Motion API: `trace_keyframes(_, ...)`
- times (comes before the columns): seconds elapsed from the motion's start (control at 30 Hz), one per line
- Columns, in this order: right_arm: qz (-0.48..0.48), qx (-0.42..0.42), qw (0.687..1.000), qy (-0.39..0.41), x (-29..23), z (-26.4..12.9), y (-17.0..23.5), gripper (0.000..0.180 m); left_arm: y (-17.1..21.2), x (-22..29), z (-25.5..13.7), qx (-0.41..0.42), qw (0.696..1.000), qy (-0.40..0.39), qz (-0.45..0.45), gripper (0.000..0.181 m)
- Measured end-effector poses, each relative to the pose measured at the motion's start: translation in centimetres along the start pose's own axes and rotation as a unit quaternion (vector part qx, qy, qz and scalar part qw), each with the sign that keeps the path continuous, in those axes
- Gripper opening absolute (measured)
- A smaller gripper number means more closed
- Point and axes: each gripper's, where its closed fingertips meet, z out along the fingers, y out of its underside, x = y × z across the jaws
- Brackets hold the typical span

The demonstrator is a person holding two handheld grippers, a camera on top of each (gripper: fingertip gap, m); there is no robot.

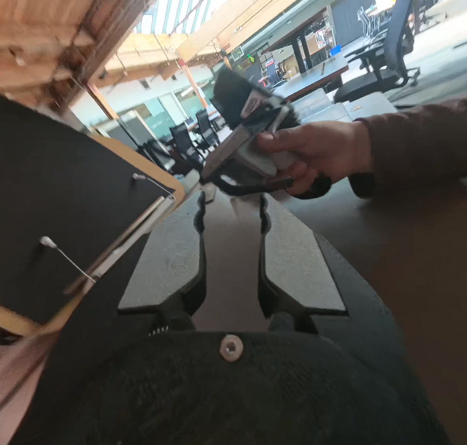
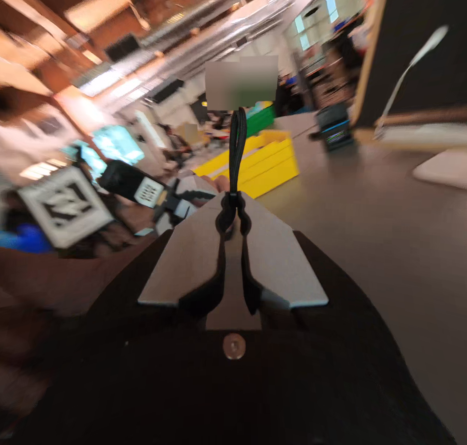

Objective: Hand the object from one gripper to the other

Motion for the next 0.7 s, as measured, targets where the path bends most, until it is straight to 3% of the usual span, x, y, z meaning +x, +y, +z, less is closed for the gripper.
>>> trace_keyframes(0.07,-0.130,-0.006,0.988,0.082,0.5,-0.8,-0.8,0.001,0.6,-0.6,-0.2,-0.015,0.998,0.009,-0.059,0.052)
trace_keyframes(0.13,-0.259,-0.008,0.954,0.150,0.5,-1.2,-1.5,0.001,0.4,-1.2,-0.6,-0.004,0.995,0.012,-0.098,0.053)
trace_keyframes(0.3,-0.440,-0.082,0.885,0.129,-2.2,0.8,1.6,0.002,-0.2,-2.1,-1.1,0.026,0.982,0.025,-0.187,0.049)
trace_keyframes(0.37,-0.459,-0.113,0.872,0.124,-2.2,1.4,2.9,0.001,-0.7,-1.7,-1.1,0.038,0.979,0.042,-0.195,0.049)
trace_keyframes(0.43,-0.448,-0.138,0.877,0.107,-2.3,1.7,4.0,0.001,-1.3,-0.9,-1.1,0.050,0.979,0.063,-0.187,0.024)
trace_keyframes(0.53,-0.438,-0.156,0.881,0.090,-2.3,1.9,4.9,0.002,-1.4,0.3,-0.6,0.043,0.981,0.081,-0.170,0.002)
trace_keyframes(0.6,-0.431,-0.159,0.883,0.098,-1.9,1.9,5.0,0.002,-1.1,0.4,-0.3,0.027,0.985,0.073,-0.151,0.001)
trace_keyframes(0.7,-0.367,-0.145,0.913,0.099,-1.2,1.6,4.5,0.005,-0.8,-0.8,-0.2,0.011,0.995,0.018,-0.095,0.000)
